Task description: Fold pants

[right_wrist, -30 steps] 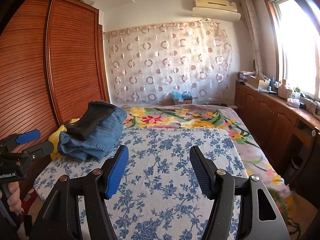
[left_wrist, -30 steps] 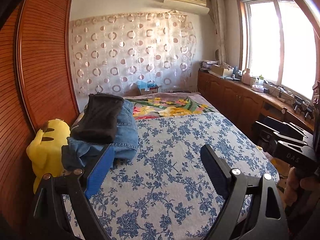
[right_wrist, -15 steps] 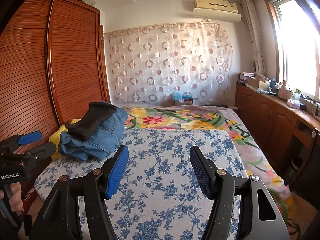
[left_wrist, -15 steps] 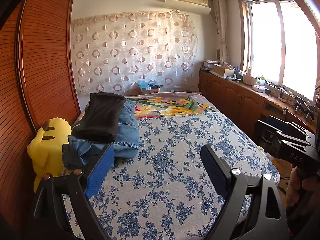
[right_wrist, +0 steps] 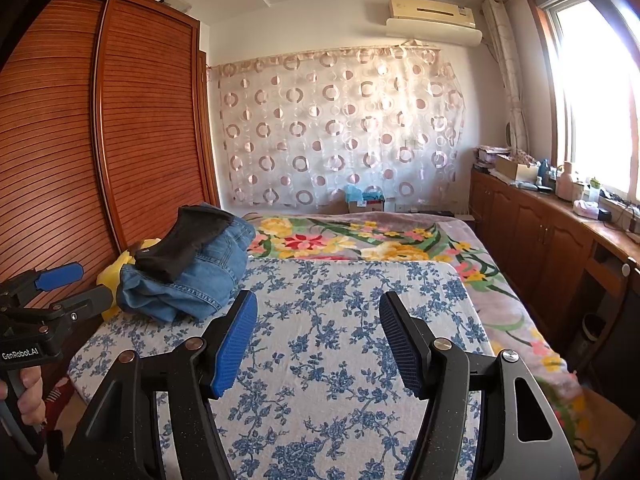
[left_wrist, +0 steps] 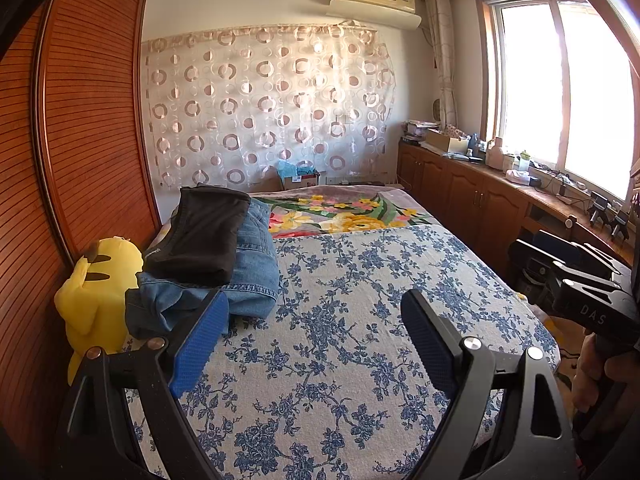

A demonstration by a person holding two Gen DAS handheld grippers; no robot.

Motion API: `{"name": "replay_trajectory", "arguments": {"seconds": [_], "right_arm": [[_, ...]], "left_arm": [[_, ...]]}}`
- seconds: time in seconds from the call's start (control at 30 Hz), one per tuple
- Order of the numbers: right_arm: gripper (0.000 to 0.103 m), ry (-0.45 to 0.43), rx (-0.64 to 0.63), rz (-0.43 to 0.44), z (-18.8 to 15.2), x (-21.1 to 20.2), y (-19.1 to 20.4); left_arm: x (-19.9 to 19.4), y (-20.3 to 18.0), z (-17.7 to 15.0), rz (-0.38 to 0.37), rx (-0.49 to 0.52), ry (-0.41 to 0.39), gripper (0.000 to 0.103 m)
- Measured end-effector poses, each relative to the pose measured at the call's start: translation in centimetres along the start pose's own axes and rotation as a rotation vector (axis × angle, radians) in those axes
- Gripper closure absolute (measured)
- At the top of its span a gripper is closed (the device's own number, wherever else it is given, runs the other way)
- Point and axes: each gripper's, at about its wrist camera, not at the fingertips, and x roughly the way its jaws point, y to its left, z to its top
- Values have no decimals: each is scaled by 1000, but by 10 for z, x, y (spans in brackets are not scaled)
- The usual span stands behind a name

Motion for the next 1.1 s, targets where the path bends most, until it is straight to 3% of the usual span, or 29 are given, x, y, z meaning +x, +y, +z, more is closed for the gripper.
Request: {"name": "replay_trajectory", "arguments": {"seconds": [1.1], "right_arm": [[37, 0, 1, 1, -3, 0, -1]], "left_arm": [[0, -1, -1, 1, 2, -3, 15]]}}
